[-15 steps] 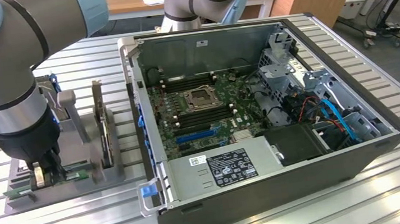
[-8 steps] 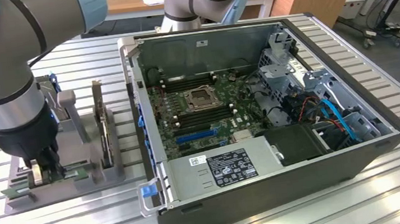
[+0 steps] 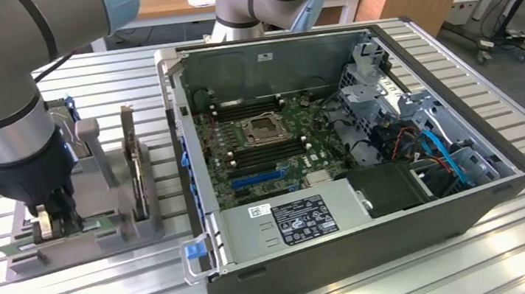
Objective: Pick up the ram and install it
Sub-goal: 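Pick up the ram and move it above insertion slot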
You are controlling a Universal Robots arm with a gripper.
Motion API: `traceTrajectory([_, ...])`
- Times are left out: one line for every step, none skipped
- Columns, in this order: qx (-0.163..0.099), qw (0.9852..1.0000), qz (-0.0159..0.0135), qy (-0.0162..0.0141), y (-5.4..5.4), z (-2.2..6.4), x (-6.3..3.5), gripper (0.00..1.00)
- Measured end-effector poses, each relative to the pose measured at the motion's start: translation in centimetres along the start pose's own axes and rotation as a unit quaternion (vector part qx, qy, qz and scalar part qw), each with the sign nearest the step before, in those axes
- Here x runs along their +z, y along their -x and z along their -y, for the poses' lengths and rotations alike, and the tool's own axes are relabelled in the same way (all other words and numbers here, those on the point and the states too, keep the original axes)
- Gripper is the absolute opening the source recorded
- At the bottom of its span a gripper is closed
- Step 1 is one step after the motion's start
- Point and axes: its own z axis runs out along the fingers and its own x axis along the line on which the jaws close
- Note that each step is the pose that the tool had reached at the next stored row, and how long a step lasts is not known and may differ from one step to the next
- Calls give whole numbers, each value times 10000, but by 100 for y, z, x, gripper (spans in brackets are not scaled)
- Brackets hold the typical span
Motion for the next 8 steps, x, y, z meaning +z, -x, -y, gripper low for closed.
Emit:
traceTrajectory([0, 10000, 0, 0, 0, -1, -15, 12])
traceTrajectory([0, 10000, 0, 0, 0, -1, -30, 12])
traceTrajectory([0, 10000, 0, 0, 1, -2, -46, 12])
traceTrajectory([0, 10000, 0, 0, 1, -3, -63, 12])
traceTrajectory([0, 10000, 0, 0, 1, -4, -80, 12])
traceTrajectory([0, 10000, 0, 0, 1, -4, -97, 12])
traceTrajectory([0, 10000, 0, 0, 1, -5, -117, 12])
traceTrajectory([0, 10000, 0, 0, 2, -6, -134, 12])
